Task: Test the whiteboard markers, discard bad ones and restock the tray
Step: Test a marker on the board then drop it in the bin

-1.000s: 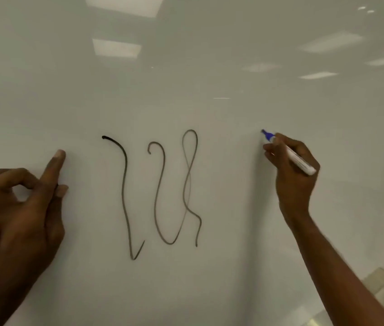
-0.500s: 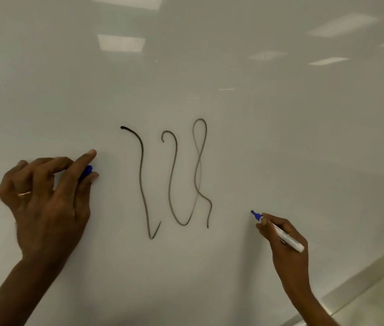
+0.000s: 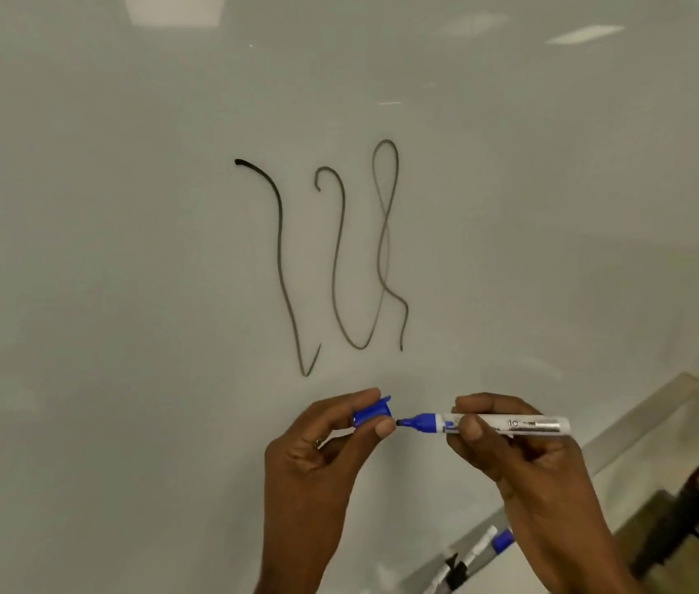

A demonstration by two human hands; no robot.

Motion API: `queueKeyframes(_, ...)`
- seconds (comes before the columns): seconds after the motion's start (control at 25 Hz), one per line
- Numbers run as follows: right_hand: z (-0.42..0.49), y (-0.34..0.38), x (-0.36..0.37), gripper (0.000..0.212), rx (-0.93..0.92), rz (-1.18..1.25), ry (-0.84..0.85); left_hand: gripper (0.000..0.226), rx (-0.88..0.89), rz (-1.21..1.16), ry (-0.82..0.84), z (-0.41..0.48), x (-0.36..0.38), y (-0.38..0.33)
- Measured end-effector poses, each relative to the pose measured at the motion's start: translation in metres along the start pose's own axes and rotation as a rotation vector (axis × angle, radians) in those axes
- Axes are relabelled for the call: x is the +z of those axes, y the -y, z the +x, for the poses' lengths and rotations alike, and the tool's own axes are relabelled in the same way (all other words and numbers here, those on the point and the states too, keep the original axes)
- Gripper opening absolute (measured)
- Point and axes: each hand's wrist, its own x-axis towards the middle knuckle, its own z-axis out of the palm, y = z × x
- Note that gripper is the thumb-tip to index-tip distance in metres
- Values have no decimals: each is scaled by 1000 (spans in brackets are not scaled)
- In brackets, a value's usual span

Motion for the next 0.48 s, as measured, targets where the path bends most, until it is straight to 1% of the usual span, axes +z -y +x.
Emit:
queueKeyframes(0.08, -11, -3, -2, 69, 2, 6, -44, 25, -49, -43, 46, -6, 0, 9)
queueKeyframes(0.28, -39, -13, -7, 81, 21, 7, -163, 23, -147, -92, 204, -23, 0, 26)
queueKeyframes(0.4, -55, -16, -15, 67, 28, -14, -250, 23, -216, -126, 295, -34, 2, 37)
queueKeyframes(0.48, -66, -21, -20, 67, 26, -61, -277, 21, -259, -140, 357, -44, 6, 45)
